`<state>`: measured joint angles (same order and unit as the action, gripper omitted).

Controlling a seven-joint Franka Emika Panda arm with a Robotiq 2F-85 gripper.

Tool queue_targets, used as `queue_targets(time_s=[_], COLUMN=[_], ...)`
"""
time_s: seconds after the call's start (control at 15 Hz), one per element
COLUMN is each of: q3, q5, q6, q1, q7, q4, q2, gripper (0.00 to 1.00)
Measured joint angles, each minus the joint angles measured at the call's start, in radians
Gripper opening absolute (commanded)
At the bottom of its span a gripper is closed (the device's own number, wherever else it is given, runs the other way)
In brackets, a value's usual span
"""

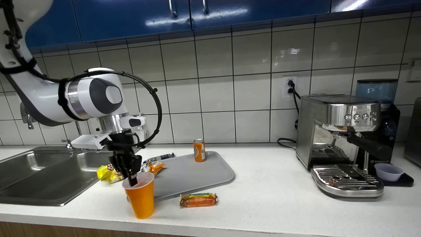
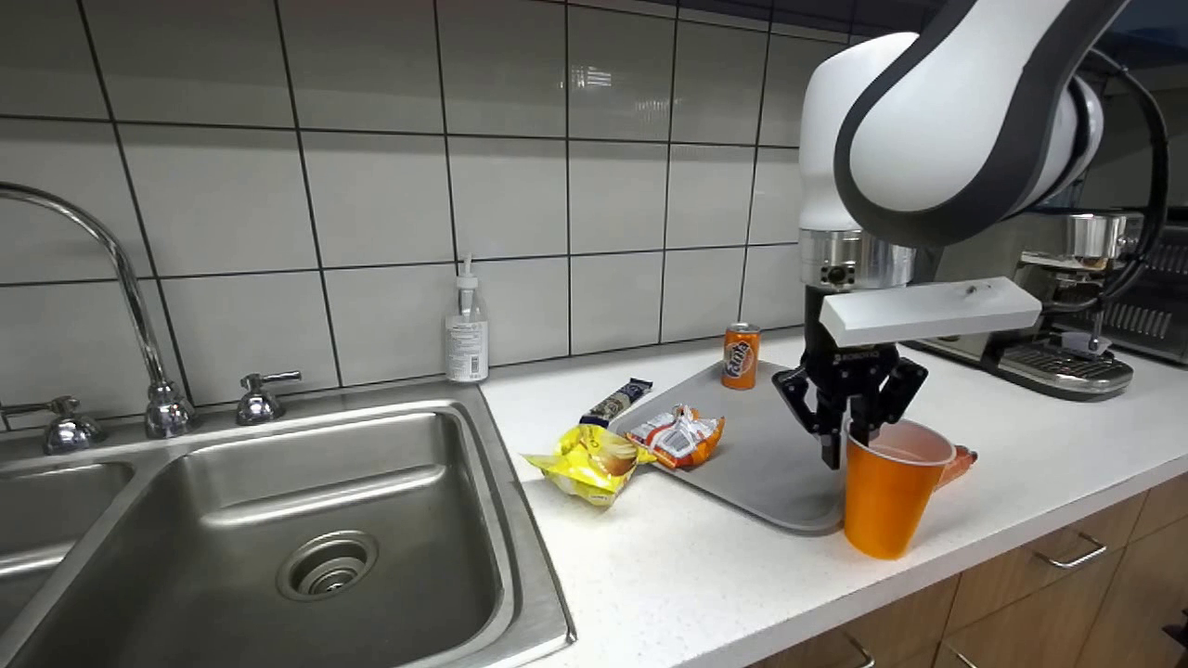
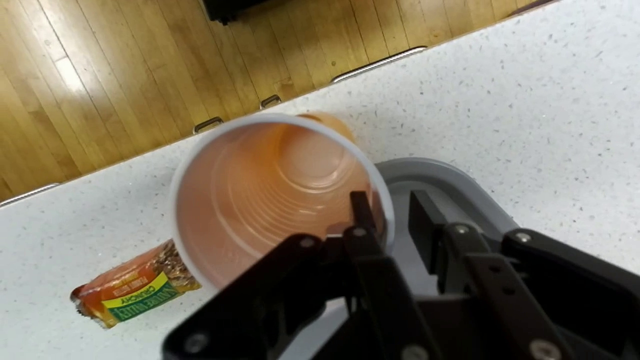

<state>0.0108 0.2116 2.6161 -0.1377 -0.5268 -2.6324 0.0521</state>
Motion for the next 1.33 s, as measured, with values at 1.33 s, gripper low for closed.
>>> queue_targets(time_s=[1.33], q3=[-0.036], q5=[0.05], q6=[-0.003], q1=[0.001], q7=[-0.003], q4=[0.014], q2=[-0.097], gripper=[0.01])
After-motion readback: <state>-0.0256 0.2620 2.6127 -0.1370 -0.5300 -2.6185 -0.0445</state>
